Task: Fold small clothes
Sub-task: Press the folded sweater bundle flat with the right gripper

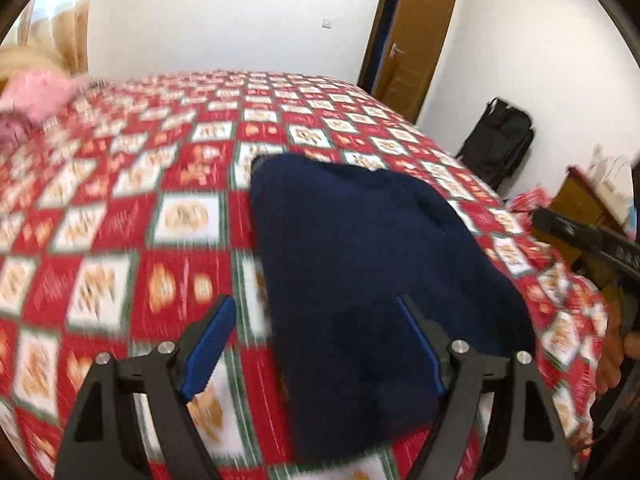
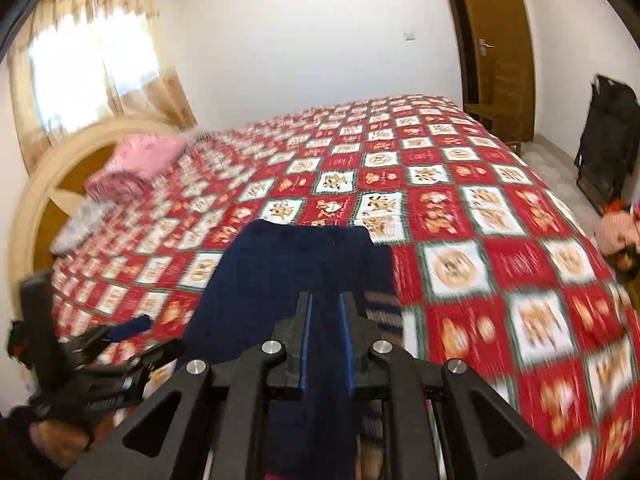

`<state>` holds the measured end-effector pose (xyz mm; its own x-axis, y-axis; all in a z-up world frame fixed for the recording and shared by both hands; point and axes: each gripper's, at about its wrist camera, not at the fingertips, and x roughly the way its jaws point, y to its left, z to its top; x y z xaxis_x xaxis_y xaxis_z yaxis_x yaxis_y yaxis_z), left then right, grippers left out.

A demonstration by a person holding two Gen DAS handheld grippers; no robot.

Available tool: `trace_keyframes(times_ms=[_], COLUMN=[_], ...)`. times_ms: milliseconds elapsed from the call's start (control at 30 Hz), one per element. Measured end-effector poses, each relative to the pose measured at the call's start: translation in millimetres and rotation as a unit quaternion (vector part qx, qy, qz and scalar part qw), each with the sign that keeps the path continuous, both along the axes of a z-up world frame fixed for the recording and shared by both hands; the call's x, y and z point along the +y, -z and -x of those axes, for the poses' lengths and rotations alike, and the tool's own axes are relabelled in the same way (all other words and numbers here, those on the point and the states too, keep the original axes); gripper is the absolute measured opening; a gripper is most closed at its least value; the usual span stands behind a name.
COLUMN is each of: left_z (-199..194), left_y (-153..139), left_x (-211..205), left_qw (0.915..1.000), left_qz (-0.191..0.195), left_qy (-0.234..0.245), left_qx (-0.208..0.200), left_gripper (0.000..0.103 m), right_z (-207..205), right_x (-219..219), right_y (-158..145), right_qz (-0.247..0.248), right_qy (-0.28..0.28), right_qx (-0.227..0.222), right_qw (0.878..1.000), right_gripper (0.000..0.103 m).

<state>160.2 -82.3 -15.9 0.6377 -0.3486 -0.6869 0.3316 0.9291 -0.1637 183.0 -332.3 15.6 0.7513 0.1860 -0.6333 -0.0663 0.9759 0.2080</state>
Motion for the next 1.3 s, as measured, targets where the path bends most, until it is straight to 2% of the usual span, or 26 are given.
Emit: trace_keyframes(times_ms=[100,200,233,267,367,533,567,633,767,867,900,1000,1033,1067,1133,1233,1300], left_z=[-17,-28,-27,-25,-22,-24,-24,-22,-15,-10,-7,3,7,10,16,24,31], left_y=[12,33,38,40,37,37,36,34,33,35,34,32,31,30,29,27,25], left_x=[-21,-27,-27,-25,-30,-32,-30,-27,-22,-24,-24,-20,-17,-14,-8,-1,2], left_qw=[0.9994,0.9981,0.9982,0.9985,0.9984,0.9985,0.9985,0.9986,0.9989,0.9987,0.9986,0.9986,0.9987,0.9987,0.9984,0.9974,0.9979], left_qz=[-0.028,-0.042,-0.044,-0.041,-0.052,-0.050,-0.048,-0.045,-0.037,-0.035,-0.034,-0.035,-0.033,-0.034,-0.038,-0.044,-0.035], left_qy=[-0.003,-0.008,-0.008,-0.007,-0.003,-0.012,-0.013,-0.012,-0.013,-0.020,-0.022,-0.023,-0.022,-0.023,-0.031,-0.052,-0.052], left_qx=[0.021,0.044,0.039,0.036,0.021,0.022,0.023,0.023,0.026,0.032,0.033,0.031,0.030,0.029,0.027,0.021,0.018], left_gripper=[0.082,0.082,0.082,0.083,0.085,0.086,0.086,0.086,0.086,0.086,0.086,0.086,0.086,0.088,0.091,0.094,0.094], right_z=[-50,-81,-81,-79,-84,-72,-64,-39,8,26,30,47,52,57,70,90,107], right_x=[14,17,11,4,-17,-13,-12,-10,3,25,30,32,32,33,34,35,38], right_y=[26,69,79,79,83,74,69,58,47,57,63,83,83,80,68,51,39], right_qz=[0.058,0.081,0.068,0.047,-0.026,-0.030,-0.042,-0.098,-0.204,-0.240,-0.260,-0.352,-0.349,-0.332,-0.281,-0.221,-0.160], right_qy=[0.008,0.017,0.021,0.025,0.043,0.048,0.056,0.066,0.078,0.075,0.078,0.091,0.093,0.099,0.110,0.110,0.124], right_qx=[0.024,0.084,0.085,0.067,0.076,0.066,0.059,0.029,-0.022,-0.016,-0.009,0.007,0.012,0.011,-0.002,-0.010,-0.019], right_qw=[0.998,0.993,0.994,0.996,0.996,0.996,0.996,0.993,0.976,0.968,0.963,0.932,0.932,0.938,0.953,0.969,0.979], right_gripper=[0.014,0.014,0.014,0.014,0.014,0.014,0.014,0.014,0.014,0.014,0.014,0.014,0.014,0.014,0.014,0.014,0.014])
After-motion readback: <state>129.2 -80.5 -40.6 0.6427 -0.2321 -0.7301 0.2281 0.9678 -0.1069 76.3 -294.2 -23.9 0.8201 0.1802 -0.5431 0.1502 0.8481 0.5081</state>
